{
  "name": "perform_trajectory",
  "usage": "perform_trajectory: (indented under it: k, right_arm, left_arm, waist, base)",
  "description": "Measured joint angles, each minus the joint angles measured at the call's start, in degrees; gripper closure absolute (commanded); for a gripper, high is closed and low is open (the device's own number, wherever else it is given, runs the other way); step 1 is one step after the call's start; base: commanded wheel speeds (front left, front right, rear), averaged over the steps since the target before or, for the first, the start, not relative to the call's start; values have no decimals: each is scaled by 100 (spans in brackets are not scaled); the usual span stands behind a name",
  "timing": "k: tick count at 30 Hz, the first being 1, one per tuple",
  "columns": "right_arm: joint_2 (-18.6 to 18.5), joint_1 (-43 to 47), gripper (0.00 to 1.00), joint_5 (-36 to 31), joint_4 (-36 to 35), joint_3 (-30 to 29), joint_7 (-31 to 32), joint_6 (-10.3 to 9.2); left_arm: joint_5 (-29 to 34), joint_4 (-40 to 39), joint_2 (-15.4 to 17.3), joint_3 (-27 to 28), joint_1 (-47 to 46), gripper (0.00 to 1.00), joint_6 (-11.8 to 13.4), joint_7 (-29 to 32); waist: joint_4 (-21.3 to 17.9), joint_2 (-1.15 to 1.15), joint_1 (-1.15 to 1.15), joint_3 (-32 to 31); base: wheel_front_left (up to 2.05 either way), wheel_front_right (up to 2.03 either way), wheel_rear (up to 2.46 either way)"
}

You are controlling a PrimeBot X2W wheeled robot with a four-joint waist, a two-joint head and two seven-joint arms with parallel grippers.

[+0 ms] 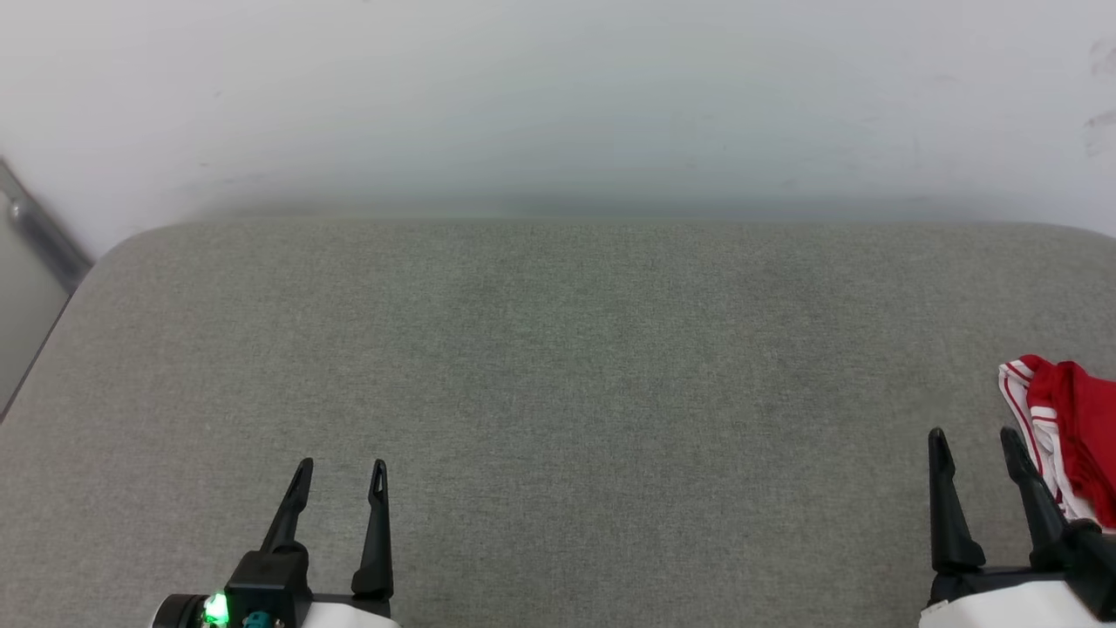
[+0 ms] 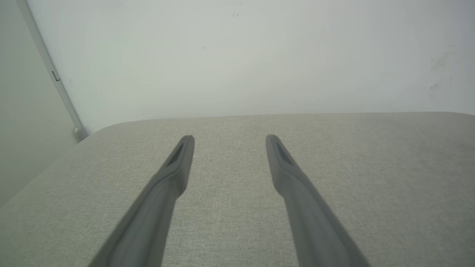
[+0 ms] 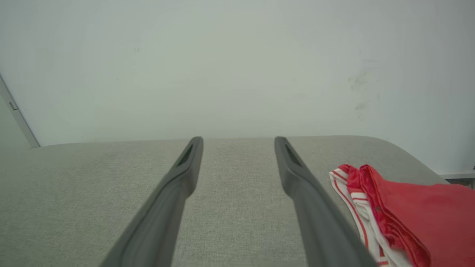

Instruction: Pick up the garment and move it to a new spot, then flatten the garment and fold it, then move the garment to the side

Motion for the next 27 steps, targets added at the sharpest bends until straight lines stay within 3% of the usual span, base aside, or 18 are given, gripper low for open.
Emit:
perform_trajectory:
  k: [9,10,16,27]
  right_arm:
    - [125,399,0,-5,-168,-96,0,0]
    - [129,399,100,-5,-165,-86,0,0]
    - [134,400,100,57,149,-74,47,0]
    - [136,304,100,1272,316,-71,357,0]
  left_arm:
    - [3,79,-8,-23,89,0,-35,0]
    - [-11,92,-9,-22,92,100,-38,0]
    - [-96,399,-15,-58,204,100,-46,36]
    - [-1439,525,-3,23,69,100,-148,303]
  waist:
    - [0,0,0,-85]
    - [-3,0,0,-85]
    - [-6,0,1,-85]
    - [-37,0,1,-76]
  base:
    - [0,0,0]
    - [0,0,0]
    - [0,0,0]
    - [0,0,0]
